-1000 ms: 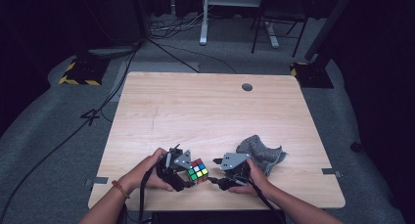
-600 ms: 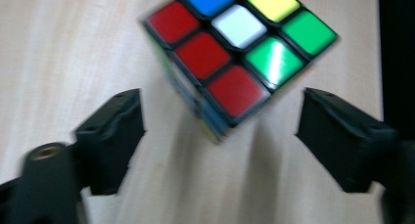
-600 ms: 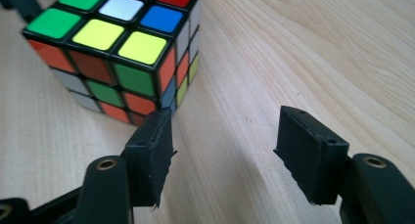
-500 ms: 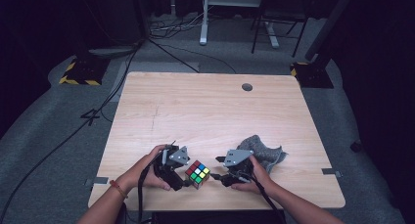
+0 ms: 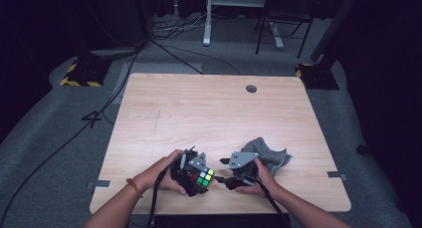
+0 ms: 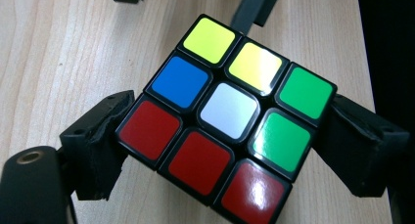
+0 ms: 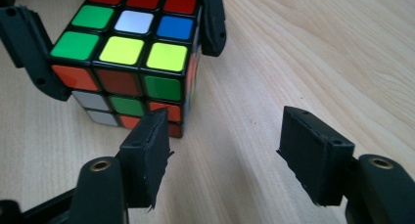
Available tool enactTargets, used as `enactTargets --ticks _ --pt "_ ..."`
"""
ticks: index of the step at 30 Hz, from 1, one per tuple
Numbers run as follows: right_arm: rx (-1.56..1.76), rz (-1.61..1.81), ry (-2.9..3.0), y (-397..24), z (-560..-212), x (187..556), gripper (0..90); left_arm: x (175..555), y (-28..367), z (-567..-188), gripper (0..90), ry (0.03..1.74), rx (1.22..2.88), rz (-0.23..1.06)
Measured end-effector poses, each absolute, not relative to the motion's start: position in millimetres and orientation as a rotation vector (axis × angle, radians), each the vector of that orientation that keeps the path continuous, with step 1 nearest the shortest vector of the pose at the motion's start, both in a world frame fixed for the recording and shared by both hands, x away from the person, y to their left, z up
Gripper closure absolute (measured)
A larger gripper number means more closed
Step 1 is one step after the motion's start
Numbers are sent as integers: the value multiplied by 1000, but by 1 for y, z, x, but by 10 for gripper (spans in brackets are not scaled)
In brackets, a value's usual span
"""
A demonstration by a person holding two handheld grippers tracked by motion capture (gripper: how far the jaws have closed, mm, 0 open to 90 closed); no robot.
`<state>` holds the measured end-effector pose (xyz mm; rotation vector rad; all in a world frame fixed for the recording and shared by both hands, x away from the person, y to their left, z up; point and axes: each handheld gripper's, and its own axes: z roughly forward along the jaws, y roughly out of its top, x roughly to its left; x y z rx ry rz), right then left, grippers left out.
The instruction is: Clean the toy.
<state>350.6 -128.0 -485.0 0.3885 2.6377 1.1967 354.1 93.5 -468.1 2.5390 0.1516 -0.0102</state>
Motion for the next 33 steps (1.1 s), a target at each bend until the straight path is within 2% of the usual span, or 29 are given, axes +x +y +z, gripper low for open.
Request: enactTargets --ticks 4,7,11,20,30,33 --pt "363 1234 2646 -128 -484 348 370 355 93 -467 161 136 2551 -6" --pt "322 1231 2648 -127 -482 345 354 355 95 -466 230 145 2561 27" --pt "360 1240 2633 -131 -481 347 361 356 98 -467 279 164 2538 41" --pt "394 1326 2622 -137 -479 352 364 356 101 -473 273 182 2478 18" --pt "328 1411 2576 -127 -464 348 378 361 100 -479 247 194 2489 -18" --pt "330 1437 2578 -119 -458 352 404 360 98 -483 211 193 2537 30"
